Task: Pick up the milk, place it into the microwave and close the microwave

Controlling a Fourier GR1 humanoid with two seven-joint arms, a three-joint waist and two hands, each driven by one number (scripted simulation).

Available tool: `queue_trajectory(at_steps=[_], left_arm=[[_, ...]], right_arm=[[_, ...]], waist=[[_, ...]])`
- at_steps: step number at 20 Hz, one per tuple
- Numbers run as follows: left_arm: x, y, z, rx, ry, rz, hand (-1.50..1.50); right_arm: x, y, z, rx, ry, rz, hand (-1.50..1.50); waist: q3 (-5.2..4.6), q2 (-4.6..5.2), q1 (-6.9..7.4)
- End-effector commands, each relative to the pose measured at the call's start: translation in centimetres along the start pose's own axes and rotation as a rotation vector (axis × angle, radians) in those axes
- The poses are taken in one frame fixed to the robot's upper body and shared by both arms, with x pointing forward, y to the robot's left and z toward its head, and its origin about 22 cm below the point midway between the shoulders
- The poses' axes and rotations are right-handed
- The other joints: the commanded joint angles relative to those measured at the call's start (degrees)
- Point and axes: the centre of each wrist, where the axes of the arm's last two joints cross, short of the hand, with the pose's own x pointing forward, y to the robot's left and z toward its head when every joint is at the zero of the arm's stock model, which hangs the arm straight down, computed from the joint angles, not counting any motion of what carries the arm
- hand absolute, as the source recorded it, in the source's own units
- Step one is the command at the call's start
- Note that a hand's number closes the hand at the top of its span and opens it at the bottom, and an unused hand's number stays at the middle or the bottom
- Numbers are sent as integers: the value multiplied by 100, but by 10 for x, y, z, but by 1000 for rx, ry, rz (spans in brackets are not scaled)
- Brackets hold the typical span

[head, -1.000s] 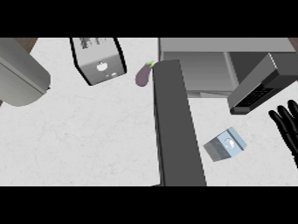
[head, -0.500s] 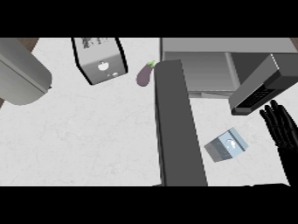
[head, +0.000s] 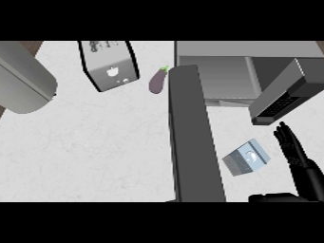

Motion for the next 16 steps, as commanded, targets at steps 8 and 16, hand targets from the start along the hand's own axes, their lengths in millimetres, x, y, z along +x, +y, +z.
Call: queue_trajectory(at_steps=[8,16], left_arm=[[30,2,16,-36,-89,61,-150],[26,7,29,-41,-86,57,-150]], right_arm=[[-64,1,-10,37,27,93,-150],[-112,15,9,58,20,29,-150]], waist=[[0,2,22],[3,0,43]])
